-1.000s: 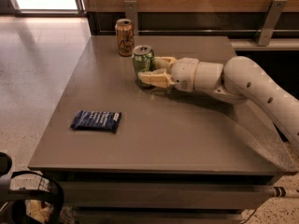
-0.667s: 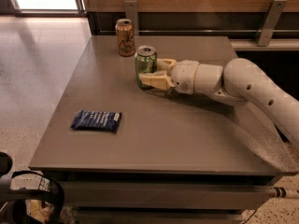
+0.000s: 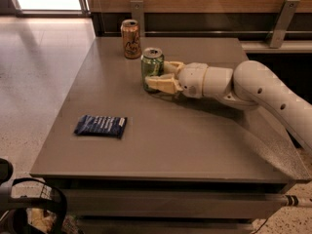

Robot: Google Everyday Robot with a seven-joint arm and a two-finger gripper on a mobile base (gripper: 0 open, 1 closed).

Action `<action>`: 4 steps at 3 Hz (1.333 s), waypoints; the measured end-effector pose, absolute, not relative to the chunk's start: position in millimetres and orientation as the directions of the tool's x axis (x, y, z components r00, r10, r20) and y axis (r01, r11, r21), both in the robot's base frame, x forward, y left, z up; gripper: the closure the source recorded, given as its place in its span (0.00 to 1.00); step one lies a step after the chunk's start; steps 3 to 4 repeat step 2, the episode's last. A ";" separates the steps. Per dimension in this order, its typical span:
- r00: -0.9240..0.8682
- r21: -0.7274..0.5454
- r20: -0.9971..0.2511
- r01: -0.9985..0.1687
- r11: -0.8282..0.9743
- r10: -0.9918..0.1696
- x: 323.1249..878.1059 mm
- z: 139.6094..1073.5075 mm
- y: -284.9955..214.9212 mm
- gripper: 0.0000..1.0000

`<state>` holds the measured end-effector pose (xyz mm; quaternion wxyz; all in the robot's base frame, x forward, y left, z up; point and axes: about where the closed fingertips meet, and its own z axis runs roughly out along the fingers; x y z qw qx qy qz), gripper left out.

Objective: Place green can upright

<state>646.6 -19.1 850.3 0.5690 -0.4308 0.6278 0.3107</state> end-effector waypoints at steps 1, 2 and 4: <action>0.019 -0.100 -0.982 -0.895 0.436 -0.187 646.5 850.6 -19.0 0.39; 0.019 -0.100 -0.982 -0.895 0.435 -0.187 646.5 850.7 -18.9 0.15; 0.019 -0.100 -0.982 -0.895 0.435 -0.187 646.5 850.7 -18.9 0.15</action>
Offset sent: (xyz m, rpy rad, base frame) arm 0.0000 0.0001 0.0003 0.0000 0.0000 0.0002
